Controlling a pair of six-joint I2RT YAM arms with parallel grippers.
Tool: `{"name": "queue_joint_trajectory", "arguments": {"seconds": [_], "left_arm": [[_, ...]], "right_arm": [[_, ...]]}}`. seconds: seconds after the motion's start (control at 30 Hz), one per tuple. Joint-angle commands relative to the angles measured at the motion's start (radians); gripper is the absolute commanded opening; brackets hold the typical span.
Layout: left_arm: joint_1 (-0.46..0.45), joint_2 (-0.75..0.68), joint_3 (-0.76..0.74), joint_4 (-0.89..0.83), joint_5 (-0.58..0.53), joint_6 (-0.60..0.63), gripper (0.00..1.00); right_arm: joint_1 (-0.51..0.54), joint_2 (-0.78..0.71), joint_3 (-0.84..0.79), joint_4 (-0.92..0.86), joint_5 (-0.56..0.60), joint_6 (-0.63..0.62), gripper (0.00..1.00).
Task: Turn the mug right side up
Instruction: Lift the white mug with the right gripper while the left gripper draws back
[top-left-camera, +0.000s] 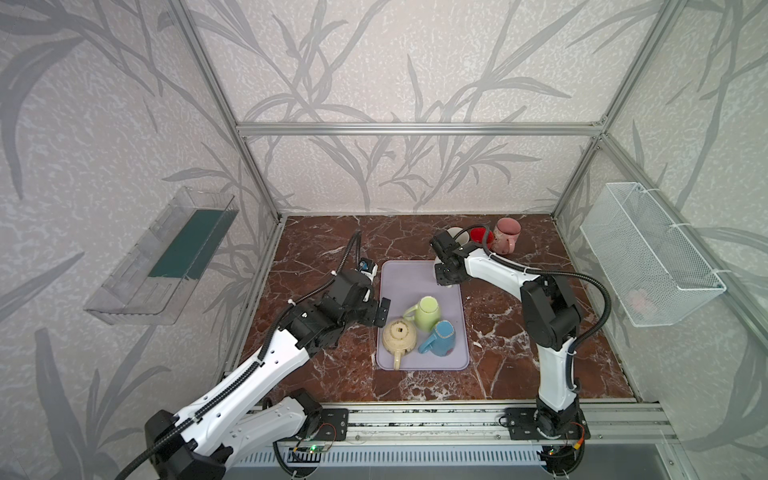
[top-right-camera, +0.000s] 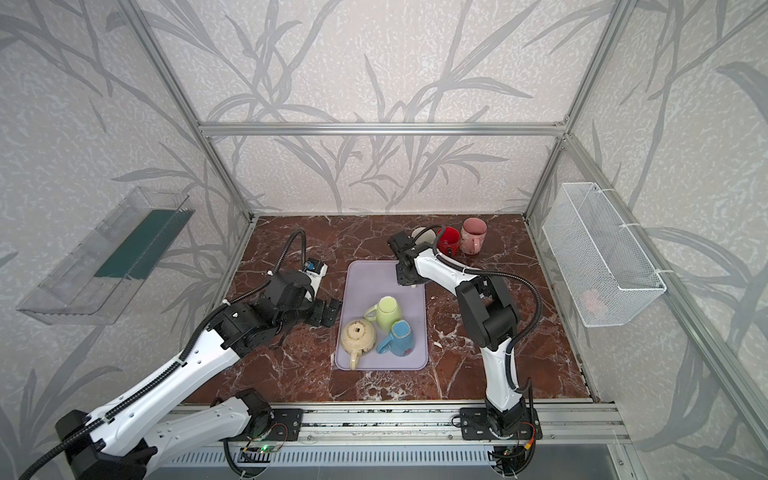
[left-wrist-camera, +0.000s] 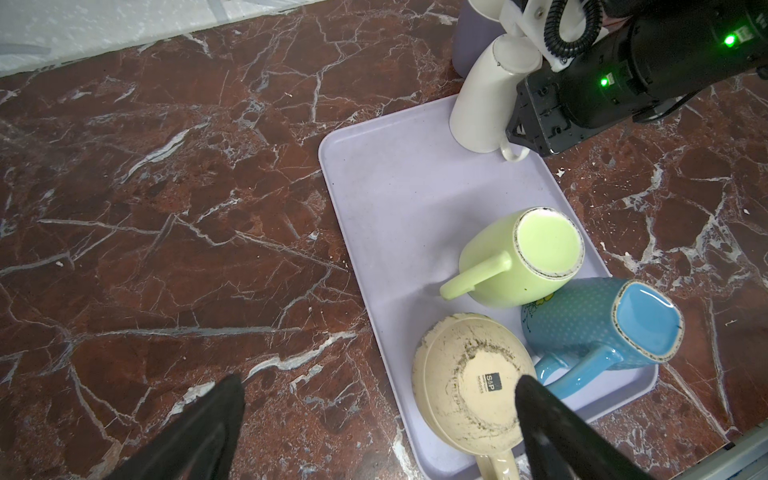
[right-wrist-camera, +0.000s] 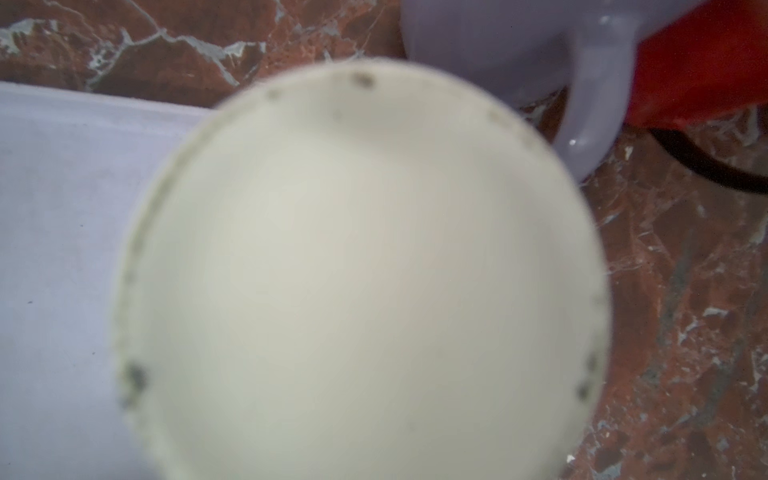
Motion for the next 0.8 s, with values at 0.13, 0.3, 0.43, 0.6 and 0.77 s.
{"name": "queue_joint_trajectory", "arguments": {"seconds": [0.13,0.3,0.43,0.6,0.77], "left_arm": [[0.002,0.004,-0.006,-0.013,-0.015,0.016,0.99],[0.002,0.006,-0.008,-0.01,-0.015,0.015,0.99],[0.002,0.01,-0.009,-0.009,-0.014,0.014,0.99],[0.002,0.015,-0.013,-0.004,-0.014,0.007,0.99],[0.002,0.016,-0.022,0.017,-0.009,-0.006,0.99]], "right_arm": [[-0.015,0.021,0.031,0.003,0.027,-0.007,0.15],[-0.016,0.011,0.024,0.003,0.03,-0.016,0.01],[-0.015,-0.015,-0.003,0.027,0.026,-0.032,0.0],[-0.016,-0.107,-0.104,0.141,0.007,-0.056,0.0],[-0.016,-0.2,-0.19,0.24,-0.034,-0.083,0.0]]}}
